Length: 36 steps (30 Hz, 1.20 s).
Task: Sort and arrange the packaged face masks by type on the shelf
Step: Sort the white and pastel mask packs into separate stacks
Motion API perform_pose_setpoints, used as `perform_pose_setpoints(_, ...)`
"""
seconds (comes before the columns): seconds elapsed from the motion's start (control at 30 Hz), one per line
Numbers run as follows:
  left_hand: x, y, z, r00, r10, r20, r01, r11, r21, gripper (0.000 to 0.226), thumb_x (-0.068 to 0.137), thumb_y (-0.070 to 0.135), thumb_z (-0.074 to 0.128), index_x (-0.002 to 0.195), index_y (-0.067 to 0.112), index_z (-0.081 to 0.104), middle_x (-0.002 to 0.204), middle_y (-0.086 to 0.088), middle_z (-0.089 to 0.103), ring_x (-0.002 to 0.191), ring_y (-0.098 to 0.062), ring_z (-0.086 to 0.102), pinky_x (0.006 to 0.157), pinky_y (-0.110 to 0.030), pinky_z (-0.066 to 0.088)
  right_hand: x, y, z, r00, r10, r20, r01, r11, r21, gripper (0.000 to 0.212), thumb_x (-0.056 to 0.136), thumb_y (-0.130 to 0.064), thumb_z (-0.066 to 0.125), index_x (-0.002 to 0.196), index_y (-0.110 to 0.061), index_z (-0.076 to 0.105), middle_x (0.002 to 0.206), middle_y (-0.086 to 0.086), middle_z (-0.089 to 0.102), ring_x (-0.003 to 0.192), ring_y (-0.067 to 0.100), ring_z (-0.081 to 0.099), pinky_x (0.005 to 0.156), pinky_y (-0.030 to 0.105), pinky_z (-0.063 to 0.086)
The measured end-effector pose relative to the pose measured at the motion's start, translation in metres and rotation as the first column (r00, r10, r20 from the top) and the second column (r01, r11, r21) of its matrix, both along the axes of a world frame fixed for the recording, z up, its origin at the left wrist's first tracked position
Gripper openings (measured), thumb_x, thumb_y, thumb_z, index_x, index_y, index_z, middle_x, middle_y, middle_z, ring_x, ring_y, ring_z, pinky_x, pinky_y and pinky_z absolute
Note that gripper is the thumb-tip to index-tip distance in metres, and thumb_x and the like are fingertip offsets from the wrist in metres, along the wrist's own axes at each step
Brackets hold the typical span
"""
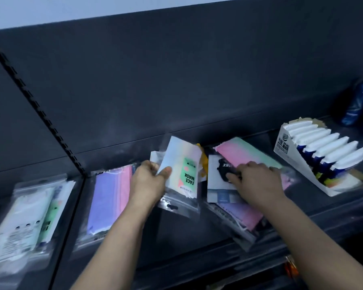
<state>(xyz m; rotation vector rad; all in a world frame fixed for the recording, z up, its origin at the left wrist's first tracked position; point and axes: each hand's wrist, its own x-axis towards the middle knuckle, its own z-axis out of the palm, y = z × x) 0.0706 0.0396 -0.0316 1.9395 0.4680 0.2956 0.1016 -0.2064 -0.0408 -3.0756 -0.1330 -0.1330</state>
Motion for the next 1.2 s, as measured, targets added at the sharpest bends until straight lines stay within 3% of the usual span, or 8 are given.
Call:
perform_pose_setpoints(0.13, 0.000, -0.005, -0.001, 1.000, 0.030, -0.004, -0.030, 0.999, 0.030, 0.025, 0.086, 0.029, 0.070, 0.075, 0.018, 0.049, 0.079, -0.006, 0.072, 0.060, -0.023, 0.063, 0.066, -0.038, 0.054, 0.003, 0.002, 0.009, 0.980, -0.012, 0.201, -0.012, 0.993, 0.118, 0.040, 0.084, -0.048, 0.055, 0.118, -0.026, 0.055, 0.116, 0.004, 0.060, 0.110, 0.027, 0.050, 0.089, 0.042, 0.036)
perform_pose_setpoints(0.3, -0.007, -0.015, -0.001, 0.999, 0.034, -0.038, -0.031, 0.997, 0.072, 0.025, 0.083, 0.034, 0.071, 0.080, 0.017, 0.054, 0.083, -0.003, 0.073, 0.072, -0.025, 0.070, 0.074, -0.046, 0.058, 0.038, -0.014, 0.002, 0.952, -0.150, -0.268, 0.221, 0.941, 0.258, 0.090, 0.075, -0.066, 0.056, 0.145, -0.025, 0.017, 0.135, 0.011, 0.049, 0.122, 0.033, 0.047, 0.102, 0.051, 0.034)
perform_pose_setpoints(0.47, -0.012, -0.022, 0.000, 0.998, 0.057, -0.011, -0.057, 0.997, 0.059, 0.025, 0.085, 0.030, 0.071, 0.078, 0.016, 0.051, 0.083, -0.004, 0.073, 0.072, -0.025, 0.070, 0.072, -0.045, 0.059, 0.040, -0.013, 0.004, 0.986, -0.117, -0.115, 0.150, 0.929, 0.339, 0.079, 0.077, -0.043, 0.069, 0.141, -0.020, 0.028, 0.128, 0.010, 0.050, 0.114, 0.032, 0.052, 0.091, 0.043, 0.042)
perform_pose_setpoints(0.63, -0.020, -0.021, 0.002, 0.992, 0.117, 0.053, -0.116, 0.993, -0.019, 0.024, 0.087, 0.028, 0.070, 0.079, 0.017, 0.050, 0.082, -0.005, 0.073, 0.074, -0.028, 0.069, 0.076, -0.049, 0.056, 0.038, -0.006, 0.024, 0.987, -0.118, 0.108, 0.015, 0.741, 0.671, 0.057, 0.088, -0.017, 0.058, 0.141, -0.018, 0.036, 0.122, 0.018, 0.052, 0.107, 0.039, 0.053, 0.086, 0.041, 0.044)
perform_pose_setpoints(0.83, -0.060, 0.016, 0.020, 0.886, 0.394, 0.245, -0.436, 0.887, 0.151, 0.020, 0.092, 0.025, 0.061, 0.102, 0.010, 0.053, 0.097, -0.002, 0.065, 0.094, -0.027, 0.061, 0.075, -0.031, 0.042, 0.015, 0.063, 0.019, 0.990, 0.139, 0.007, -0.094, 0.630, 0.771, 0.054, 0.088, -0.017, 0.054, 0.140, -0.020, 0.037, 0.131, 0.012, 0.055, 0.113, 0.030, 0.054, 0.093, 0.033, 0.044)
perform_pose_setpoints(1.03, -0.123, 0.115, 0.028, 0.786, 0.564, 0.252, -0.610, 0.773, 0.173, 0.031, 0.092, 0.025, 0.061, 0.121, 0.017, 0.052, 0.104, -0.009, 0.070, 0.092, -0.032, 0.066, 0.084, -0.042, 0.052, -0.005, 0.160, 0.005, 0.947, 0.309, -0.084, -0.109, 0.557, 0.823, 0.055, 0.089, -0.016, 0.049, 0.142, -0.021, 0.033, 0.130, 0.005, 0.055, 0.108, 0.028, 0.055, 0.087, 0.035, 0.046)
perform_pose_setpoints(1.1, -0.143, 0.147, 0.028, 0.776, 0.586, 0.235, -0.623, 0.770, 0.137, 0.035, 0.090, 0.028, 0.062, 0.123, 0.021, 0.052, 0.107, -0.006, 0.069, 0.083, -0.034, 0.068, 0.078, -0.047, 0.056, -0.012, 0.192, 0.010, 0.943, 0.326, -0.063, -0.110, 0.484, 0.868, 0.058, 0.086, -0.017, 0.051, 0.141, -0.022, 0.033, 0.127, 0.004, 0.056, 0.111, 0.027, 0.055, 0.092, 0.038, 0.046)
perform_pose_setpoints(1.2, -0.161, 0.186, 0.024, 0.771, 0.597, 0.221, -0.628, 0.770, 0.112, 0.039, 0.090, 0.024, 0.063, 0.128, 0.014, 0.055, 0.115, -0.008, 0.068, 0.068, -0.028, 0.064, 0.046, -0.024, 0.051, -0.020, 0.230, 0.013, 0.950, 0.312, 0.016, -0.180, 0.506, 0.844, 0.064, 0.082, -0.026, 0.057, 0.141, -0.020, 0.034, 0.130, 0.013, 0.051, 0.117, 0.032, 0.050, 0.096, 0.045, 0.044)
